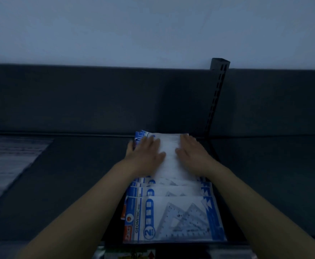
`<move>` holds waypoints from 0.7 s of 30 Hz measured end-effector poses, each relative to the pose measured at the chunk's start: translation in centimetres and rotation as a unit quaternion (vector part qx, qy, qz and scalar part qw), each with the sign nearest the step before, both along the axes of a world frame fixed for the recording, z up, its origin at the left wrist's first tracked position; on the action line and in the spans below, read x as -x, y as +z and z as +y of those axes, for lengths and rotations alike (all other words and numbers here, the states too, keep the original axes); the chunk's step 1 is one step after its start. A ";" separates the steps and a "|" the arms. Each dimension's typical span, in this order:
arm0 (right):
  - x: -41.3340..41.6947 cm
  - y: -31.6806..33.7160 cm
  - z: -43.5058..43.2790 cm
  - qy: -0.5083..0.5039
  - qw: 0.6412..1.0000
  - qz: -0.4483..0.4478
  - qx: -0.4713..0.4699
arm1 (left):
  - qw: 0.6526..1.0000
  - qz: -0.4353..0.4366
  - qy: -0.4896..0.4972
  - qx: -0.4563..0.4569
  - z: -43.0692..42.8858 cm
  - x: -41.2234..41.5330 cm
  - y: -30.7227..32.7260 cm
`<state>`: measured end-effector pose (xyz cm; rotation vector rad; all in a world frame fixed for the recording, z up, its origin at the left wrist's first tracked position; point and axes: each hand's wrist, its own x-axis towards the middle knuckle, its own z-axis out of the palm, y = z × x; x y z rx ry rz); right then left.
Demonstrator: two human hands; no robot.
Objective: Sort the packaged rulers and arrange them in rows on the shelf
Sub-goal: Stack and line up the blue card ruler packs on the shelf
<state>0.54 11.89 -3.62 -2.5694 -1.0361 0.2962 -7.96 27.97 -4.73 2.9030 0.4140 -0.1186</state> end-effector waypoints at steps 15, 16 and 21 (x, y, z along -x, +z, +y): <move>4.2 0.2 -5.5 -0.090 0.944 0.110 -0.299 | 0.935 -0.181 0.107 0.287 -1.9 7.9 0.4; 4.6 0.3 -6.4 -0.130 0.920 0.155 -0.337 | 0.909 -0.216 0.125 0.333 -2.3 8.8 0.4; 6.7 -2.5 -6.9 -0.128 0.883 0.285 -0.349 | 0.874 -0.246 0.128 0.398 -4.9 10.8 0.2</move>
